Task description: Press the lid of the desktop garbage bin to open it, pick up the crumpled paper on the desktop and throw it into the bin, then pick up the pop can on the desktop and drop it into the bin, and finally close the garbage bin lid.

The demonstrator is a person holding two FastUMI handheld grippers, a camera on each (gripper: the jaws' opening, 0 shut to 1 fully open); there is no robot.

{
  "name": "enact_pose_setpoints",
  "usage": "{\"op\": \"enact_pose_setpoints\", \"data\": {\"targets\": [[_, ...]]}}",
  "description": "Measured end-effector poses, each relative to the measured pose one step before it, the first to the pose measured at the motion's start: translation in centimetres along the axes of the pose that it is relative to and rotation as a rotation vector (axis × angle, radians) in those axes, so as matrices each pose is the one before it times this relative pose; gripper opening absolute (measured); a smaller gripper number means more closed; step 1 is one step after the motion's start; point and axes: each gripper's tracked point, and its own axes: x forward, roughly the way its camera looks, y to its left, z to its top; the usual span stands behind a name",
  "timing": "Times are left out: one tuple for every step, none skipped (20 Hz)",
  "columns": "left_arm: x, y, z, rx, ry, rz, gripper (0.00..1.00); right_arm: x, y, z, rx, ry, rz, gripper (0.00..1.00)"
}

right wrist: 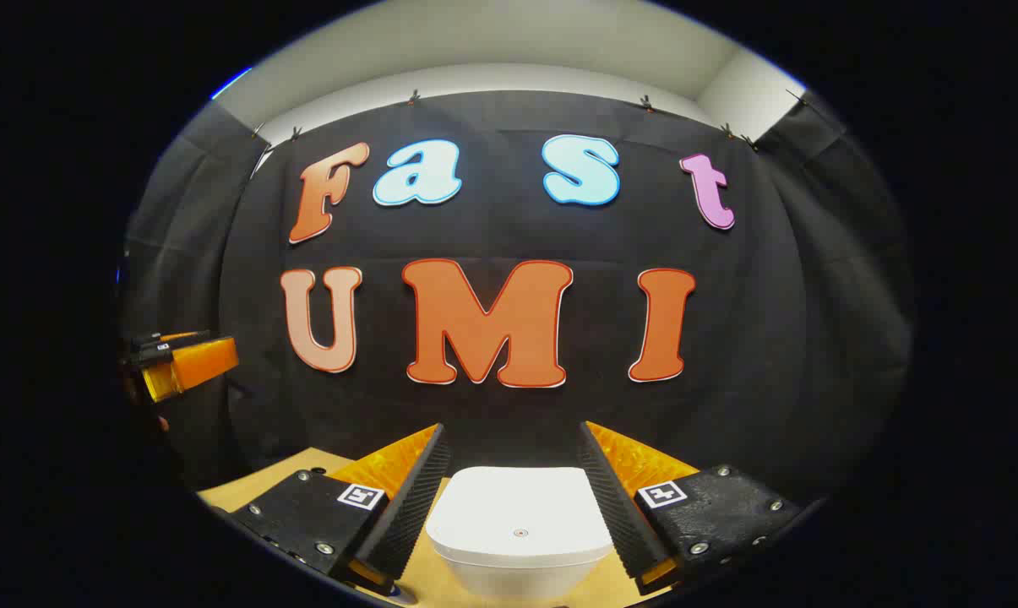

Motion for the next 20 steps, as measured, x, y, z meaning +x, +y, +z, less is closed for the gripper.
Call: {"op": "enact_pose_setpoints", "data": {"targets": [[-0.145, 0.168, -0.223, 0.0124, 0.00395, 0.00546, 0.98, -0.071, 0.34, -0.119, -0.01959, 0.0002, 0.006, 0.94], [-0.155, 0.252, -0.117, 0.00691, 0.00433, 0.0038, 0.99, 0.004, 0.258, -0.006, -0.01534, 0.00257, 0.0018, 0.94], [-0.115, 0.189, -0.128, 0.00357, 0.00269, 0.00204, 0.99, -0.149, 0.299, 0.067, -0.00938, 0.00313, 0.00467, 0.94], [-0.088, 0.292, 0.0, -0.0006, 0.00276, 0.00308, 0.99, -0.083, 0.428, -0.009, -0.00168, 0.00353, 0.00568, 0.94], [-0.077, 0.198, -0.123, -0.0007, 0.00558, -0.00173, 0.99, -0.221, 0.38, 0.007, 0.00159, 0.00375, 0.00141, 0.94], [-0.114, 0.398, -0.134, 0.00077, 0.00509, 0.00522, 0.99, -0.333, 0.263, 0.077, -0.00348, -0.00304, -0.00378, 0.94], [-0.253, 0.392, -0.194, -0.00301, 0.00453, 0.00075, 0.99, -0.206, 0.332, 0.169, -0.00966, -0.00317, -0.00355, 0.96], [-0.271, 0.12, -0.229, -0.00389, 0.0045, -0.00321, 0.99, -0.296, 0.257, -0.149, -0.00975, 0.00199, -0.00476, 0.94], [-0.236, 0.15, -0.398, -0.00148, 0.00818, -0.00463, 0.99, -0.158, 0.198, -0.25, -0.00287, 0.00452, -0.00319, 0.94], [-0.177, 0.126, -0.208, 0.00211, 0.00265, -0.00684, 0.99, -0.262, 0.432, -0.202, 0.00113, 0.00611, 0.0069, 0.94], [-0.227, 0.216, -0.152, 0.00488, 0.00053, -0.00043, 0.99, -0.19, 0.288, -0.037, -0.00311, 0.00475, -0.00149, 0.93], [-0.083, 0.165, -0.015, 0.00292, -0.00355, -0.00185, 0.99, -0.132, -0.084, 0.051, -0.00545, 0.00026, -0.00744, 0.93], [-0.149, 0.172, -0.026, -0.00106, -0.00206, -0.00109, 0.99, -0.188, -0.113, -0.041, -0.00489, -0.00159, -0.0067, 0.93], [-0.07, 0.028, -0.062, -0.00401, -0.00054, -0.00403, 0.99, -0.107, -0.098, 0.032, -0.00244, -0.00235, -0.00678, 0.93], [-0.013, 0.002, -0.251, -0.0013, 0.00157, -0.00303, 0.99, 0.025, -0.017, 0.052, 0.00128, -0.00061, -0.00616, 0.93], [-0.1, 0.174, -0.076, 0.00219, 0.00251, 0.00027, 0.99, 0.019, -0.222, 0.032, 0.00421, 0.00032, -0.00783, 0.93], [-0.094, 0.078, 0.032, 0.00337, -0.00097, -0.00084, 0.99, 0.023, -0.086, -0.045, 0.00428, 0.00212, -0.00604, 0.93], [-0.084, 0.179, 0.083, 0.00241, -0.00448, 0.00152, 0.99, -0.026, -0.251, -0.078, 0.00096, 0.00266, -0.00651, 0.93], [-0.084, -0.063, 0.087, 0.00302, -0.00333, -0.00472, 0.98, 0.045, -0.295, -0.094, -0.00124, 0.00148, -0.0072, 0.91], [-0.056, -0.013, 0.144, 0.00536, -0.00322, -0.00222, 0.99, 0.08, -0.274, -0.08, -0.0027, 0.00318, -0.01115, 0.9]]}}
